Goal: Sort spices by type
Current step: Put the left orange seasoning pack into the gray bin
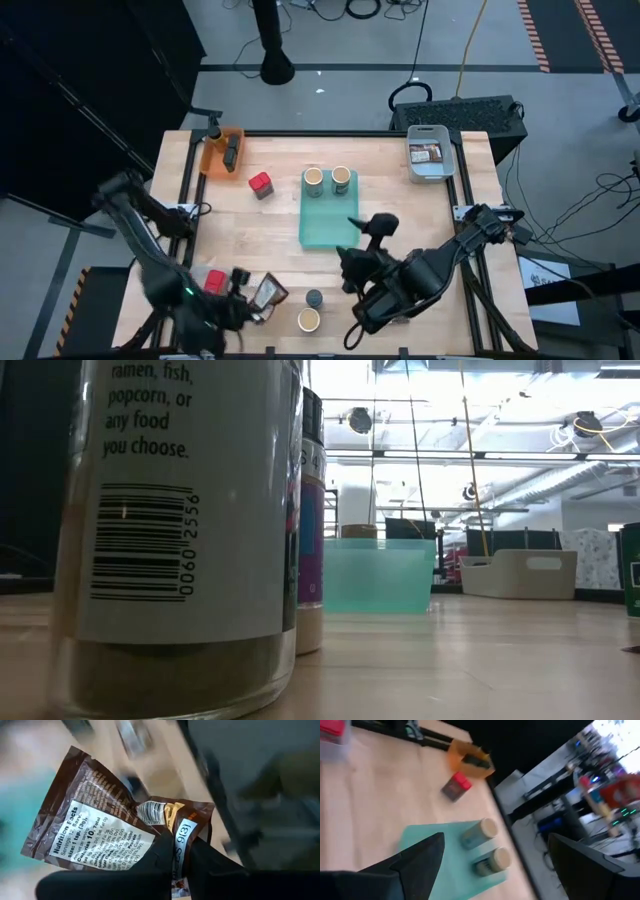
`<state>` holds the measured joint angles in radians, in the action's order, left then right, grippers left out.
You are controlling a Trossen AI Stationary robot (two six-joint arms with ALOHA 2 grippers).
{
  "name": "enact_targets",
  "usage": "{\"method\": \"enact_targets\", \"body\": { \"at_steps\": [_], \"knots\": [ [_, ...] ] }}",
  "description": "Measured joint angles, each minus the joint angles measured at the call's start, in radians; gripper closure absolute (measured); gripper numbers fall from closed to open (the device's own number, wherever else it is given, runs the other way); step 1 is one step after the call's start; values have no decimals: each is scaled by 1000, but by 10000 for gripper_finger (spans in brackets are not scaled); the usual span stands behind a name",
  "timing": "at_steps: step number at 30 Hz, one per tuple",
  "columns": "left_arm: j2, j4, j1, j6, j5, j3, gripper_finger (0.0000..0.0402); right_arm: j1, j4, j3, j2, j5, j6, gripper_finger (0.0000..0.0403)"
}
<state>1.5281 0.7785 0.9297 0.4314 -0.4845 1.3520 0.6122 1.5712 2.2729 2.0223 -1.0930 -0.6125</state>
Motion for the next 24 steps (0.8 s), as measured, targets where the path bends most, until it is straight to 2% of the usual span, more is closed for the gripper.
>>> {"method": "enact_targets", "body": {
  "at_steps": [4, 8, 10, 14, 19, 24],
  "knots": [
    [-149, -53, -2, -231, -70, 0, 378, -17, -1, 0, -63, -15, 116, 65],
    [-254, -151, -23, -480, -51, 2, 378, -47, -34, 0, -122, 21, 248, 65],
    [-277, -184, -44, -586, 10, 2, 378, -59, -94, 0, -140, 72, 336, 65],
    [-289, -213, -100, -764, 196, 1, 379, -76, -294, -8, -151, 228, 562, 65],
    [-286, -234, -187, -895, 427, -8, 379, -108, -579, -66, -150, 449, 850, 65],
    [-304, -309, -264, -946, 566, -82, 379, -154, -707, -154, -150, 573, 947, 65]
  ]
}}
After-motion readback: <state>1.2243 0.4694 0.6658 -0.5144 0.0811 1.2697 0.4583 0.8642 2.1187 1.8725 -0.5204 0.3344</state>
